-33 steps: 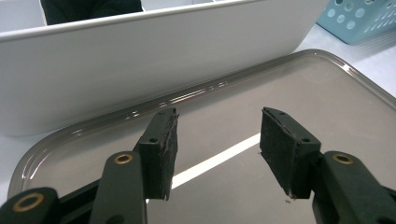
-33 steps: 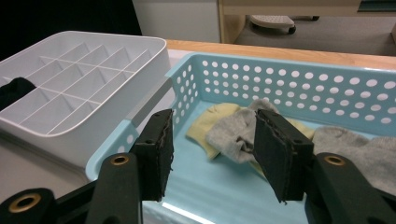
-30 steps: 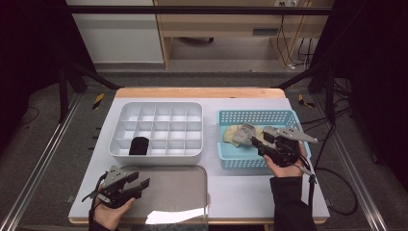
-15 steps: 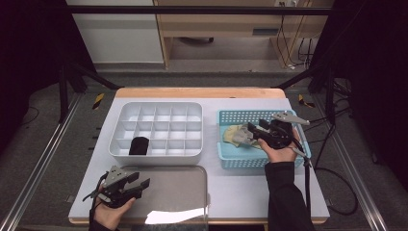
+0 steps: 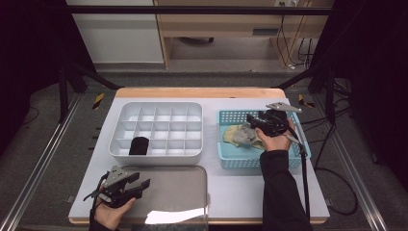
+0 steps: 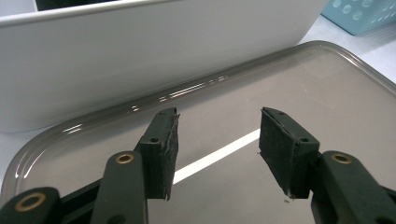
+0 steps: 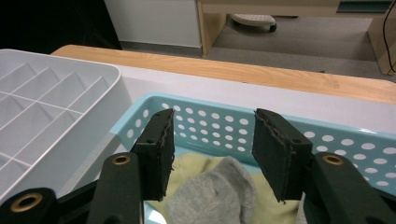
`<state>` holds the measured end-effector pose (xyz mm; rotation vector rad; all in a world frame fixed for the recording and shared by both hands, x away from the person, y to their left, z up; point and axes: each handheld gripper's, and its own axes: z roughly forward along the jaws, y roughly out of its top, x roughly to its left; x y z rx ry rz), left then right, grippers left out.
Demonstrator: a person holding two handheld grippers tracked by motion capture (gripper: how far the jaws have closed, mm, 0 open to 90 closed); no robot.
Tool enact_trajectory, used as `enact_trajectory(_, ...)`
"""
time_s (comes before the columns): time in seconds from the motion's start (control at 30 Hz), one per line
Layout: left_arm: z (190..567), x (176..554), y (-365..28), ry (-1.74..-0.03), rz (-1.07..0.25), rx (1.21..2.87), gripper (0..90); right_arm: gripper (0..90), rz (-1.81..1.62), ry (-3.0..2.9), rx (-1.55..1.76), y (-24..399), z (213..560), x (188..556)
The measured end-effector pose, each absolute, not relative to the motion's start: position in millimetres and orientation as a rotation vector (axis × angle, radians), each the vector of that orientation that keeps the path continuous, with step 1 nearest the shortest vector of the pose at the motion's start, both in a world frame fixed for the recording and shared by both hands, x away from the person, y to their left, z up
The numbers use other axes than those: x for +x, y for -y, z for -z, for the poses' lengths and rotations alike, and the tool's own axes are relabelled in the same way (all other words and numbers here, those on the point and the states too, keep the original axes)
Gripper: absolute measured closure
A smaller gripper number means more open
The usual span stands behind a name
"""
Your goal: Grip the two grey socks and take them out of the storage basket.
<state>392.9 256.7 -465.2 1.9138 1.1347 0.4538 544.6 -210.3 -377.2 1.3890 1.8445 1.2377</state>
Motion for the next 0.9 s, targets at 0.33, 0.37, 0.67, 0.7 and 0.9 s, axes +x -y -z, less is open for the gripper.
enact_trajectory(0.33,465.9,393.1,-256.4,-1.130,-0.460,1.921,47.1,49.2,-1.148,-1.871,1.453,211.1,395.9,564.1)
enact_trajectory(0.37,465.9,393.0,-256.4,-1.129,-0.459,1.922,47.2,49.2,-1.141,-1.871,1.462,210.7,397.7,565.5)
enact_trajectory(0.67,466.1,393.1,-256.7,-1.126,-0.463,1.922,47.4,48.7,-1.067,-1.893,1.498,209.5,416.9,574.2)
enact_trajectory(0.7,466.2,393.2,-256.7,-1.127,-0.464,1.923,47.4,48.8,-1.065,-1.895,1.504,210.3,419.6,575.0)
enact_trajectory(0.9,466.6,393.3,-256.9,-1.131,-0.467,1.924,47.7,48.4,-1.007,-1.920,1.521,210.6,428.5,578.2)
